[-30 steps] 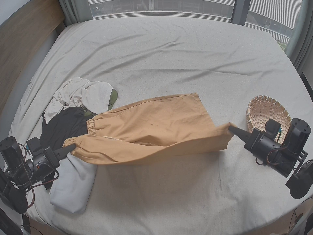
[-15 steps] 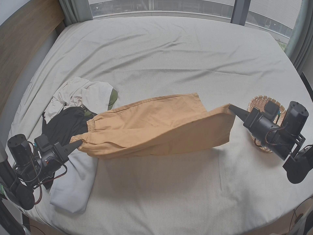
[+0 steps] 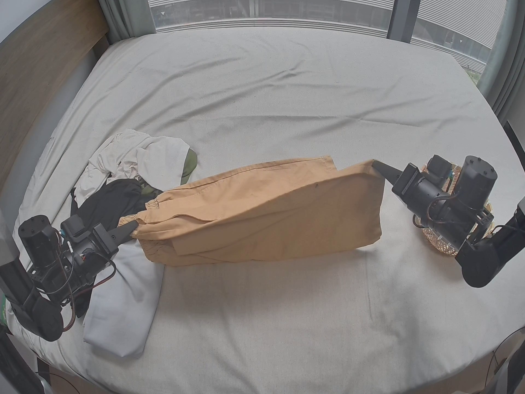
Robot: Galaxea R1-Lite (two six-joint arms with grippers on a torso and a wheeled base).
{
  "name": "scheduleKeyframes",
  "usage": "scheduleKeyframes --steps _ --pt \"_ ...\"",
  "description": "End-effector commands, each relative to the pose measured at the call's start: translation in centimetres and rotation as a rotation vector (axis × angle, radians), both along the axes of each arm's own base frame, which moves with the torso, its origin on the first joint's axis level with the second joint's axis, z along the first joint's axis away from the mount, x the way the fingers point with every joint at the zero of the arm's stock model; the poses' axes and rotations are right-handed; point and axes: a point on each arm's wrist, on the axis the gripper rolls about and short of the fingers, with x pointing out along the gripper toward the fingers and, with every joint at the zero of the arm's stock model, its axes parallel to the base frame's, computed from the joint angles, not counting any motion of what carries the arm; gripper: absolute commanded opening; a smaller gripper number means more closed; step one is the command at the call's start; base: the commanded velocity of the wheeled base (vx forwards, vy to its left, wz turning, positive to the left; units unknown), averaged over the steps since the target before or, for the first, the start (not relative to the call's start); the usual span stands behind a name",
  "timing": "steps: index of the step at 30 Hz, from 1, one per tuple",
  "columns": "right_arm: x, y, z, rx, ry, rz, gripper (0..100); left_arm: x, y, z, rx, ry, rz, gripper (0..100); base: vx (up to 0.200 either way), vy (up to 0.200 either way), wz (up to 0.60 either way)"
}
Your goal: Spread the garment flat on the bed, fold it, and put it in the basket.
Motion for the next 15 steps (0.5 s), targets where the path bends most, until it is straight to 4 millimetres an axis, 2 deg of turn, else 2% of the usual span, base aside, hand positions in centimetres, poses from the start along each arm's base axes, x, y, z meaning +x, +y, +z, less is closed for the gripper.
scheduleKeyframes --steps 1,15 --pt "1.1 0.5 -0.7 -0.003 0.010 0.005 0 0.5 0.0 -0.4 -0.001 0.010 0.005 0 0.000 0.000 0.00" --pt "2.3 0.8 -0.7 -0.006 0.018 0.004 0 0.6 -0.1 -0.5 -0.001 0.012 0.003 0 0.000 0.000 0.00"
